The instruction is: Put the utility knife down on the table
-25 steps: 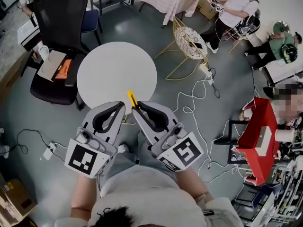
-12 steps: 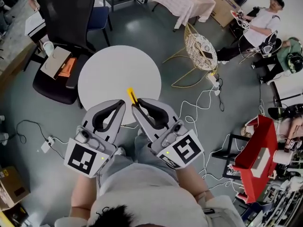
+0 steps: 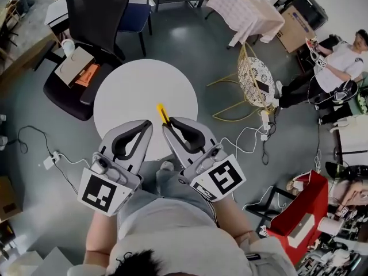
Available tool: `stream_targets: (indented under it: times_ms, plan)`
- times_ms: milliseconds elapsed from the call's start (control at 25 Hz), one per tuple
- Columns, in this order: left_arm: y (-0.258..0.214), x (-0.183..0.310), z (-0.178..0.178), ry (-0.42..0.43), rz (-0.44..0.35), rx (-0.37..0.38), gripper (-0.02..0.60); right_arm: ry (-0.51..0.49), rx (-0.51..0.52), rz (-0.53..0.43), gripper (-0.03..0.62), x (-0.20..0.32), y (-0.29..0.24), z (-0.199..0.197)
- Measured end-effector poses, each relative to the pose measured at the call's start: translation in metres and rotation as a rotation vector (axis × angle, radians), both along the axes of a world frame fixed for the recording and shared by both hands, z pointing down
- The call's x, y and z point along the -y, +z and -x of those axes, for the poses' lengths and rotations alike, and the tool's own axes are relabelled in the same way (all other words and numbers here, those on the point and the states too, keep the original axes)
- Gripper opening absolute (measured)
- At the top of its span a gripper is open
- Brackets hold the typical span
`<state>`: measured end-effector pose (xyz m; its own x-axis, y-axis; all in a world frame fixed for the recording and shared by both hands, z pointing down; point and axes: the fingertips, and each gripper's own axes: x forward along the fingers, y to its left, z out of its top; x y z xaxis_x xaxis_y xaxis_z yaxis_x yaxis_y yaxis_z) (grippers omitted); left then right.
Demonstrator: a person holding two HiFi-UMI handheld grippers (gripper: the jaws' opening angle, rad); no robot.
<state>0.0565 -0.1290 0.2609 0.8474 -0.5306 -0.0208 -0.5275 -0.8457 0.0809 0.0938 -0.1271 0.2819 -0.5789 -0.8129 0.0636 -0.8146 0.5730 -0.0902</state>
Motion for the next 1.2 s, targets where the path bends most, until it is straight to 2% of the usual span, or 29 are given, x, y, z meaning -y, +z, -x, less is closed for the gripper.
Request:
stream_targets:
  times_ms: [320,560,1200]
  plan:
    - [0.016,0.019,-0.011,-0.092,0.02,0.026,0.009,-0.088,-0.068,0.106,0.067,0.033,0.057,-0.013]
    - [0.028,0.031,-0.01,-0.13,0.024,0.046,0.009,-0.124,-0.151,0.202,0.067,0.051,0.116,-0.013]
    - [0.074,0.048,0.01,-0.166,0.084,0.102,0.009,-0.165,-0.323,0.461,0.067,0.063,0.264,-0.004]
